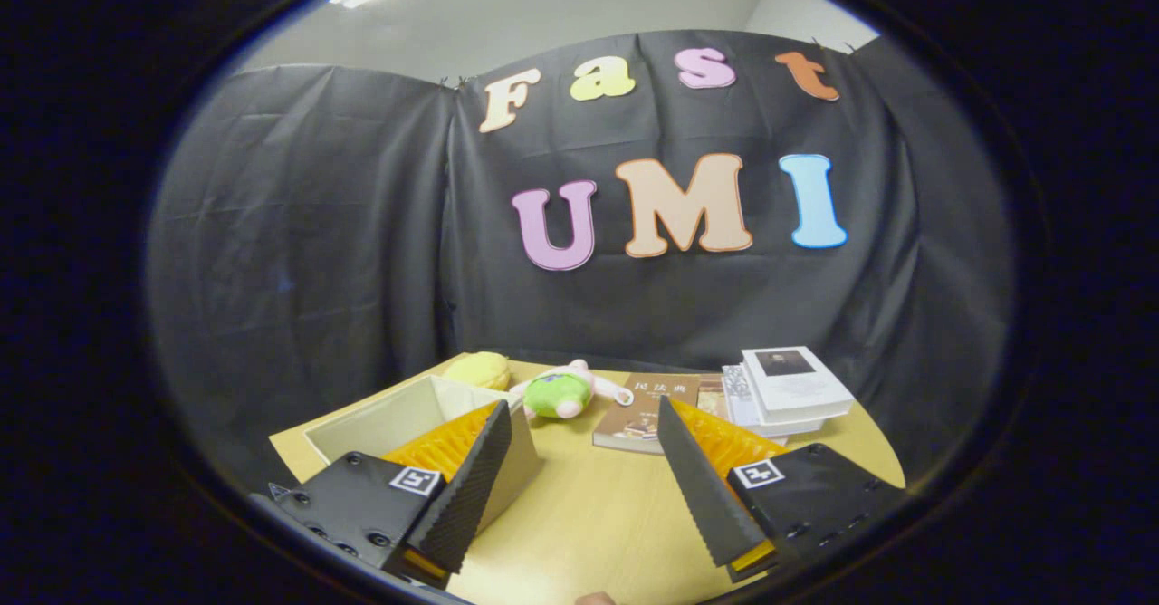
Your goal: Open the storage box then place both shoes into the box .Put the left shoe in first, then the right shoe, with the right side of both shoes facing outward in a uniform manner.
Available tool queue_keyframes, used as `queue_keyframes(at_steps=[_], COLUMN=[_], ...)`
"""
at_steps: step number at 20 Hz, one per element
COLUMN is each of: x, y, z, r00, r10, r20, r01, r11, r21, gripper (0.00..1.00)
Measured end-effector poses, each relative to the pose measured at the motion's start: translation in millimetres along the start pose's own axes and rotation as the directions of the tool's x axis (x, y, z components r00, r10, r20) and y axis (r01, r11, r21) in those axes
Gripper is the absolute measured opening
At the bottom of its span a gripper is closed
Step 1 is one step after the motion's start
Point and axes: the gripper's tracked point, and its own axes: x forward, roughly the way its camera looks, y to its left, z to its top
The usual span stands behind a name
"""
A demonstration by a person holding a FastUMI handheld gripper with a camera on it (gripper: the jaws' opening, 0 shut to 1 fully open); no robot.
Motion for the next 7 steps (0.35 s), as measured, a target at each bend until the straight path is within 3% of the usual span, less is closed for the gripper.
queue_keyframes(at_steps=[7], x=[-34], y=[-60], z=[-3], r00=[0.99], r10=[-0.071], r20=[0.123], r01=[0.075], r11=[0.997], r21=[-0.03], gripper=[1.0])
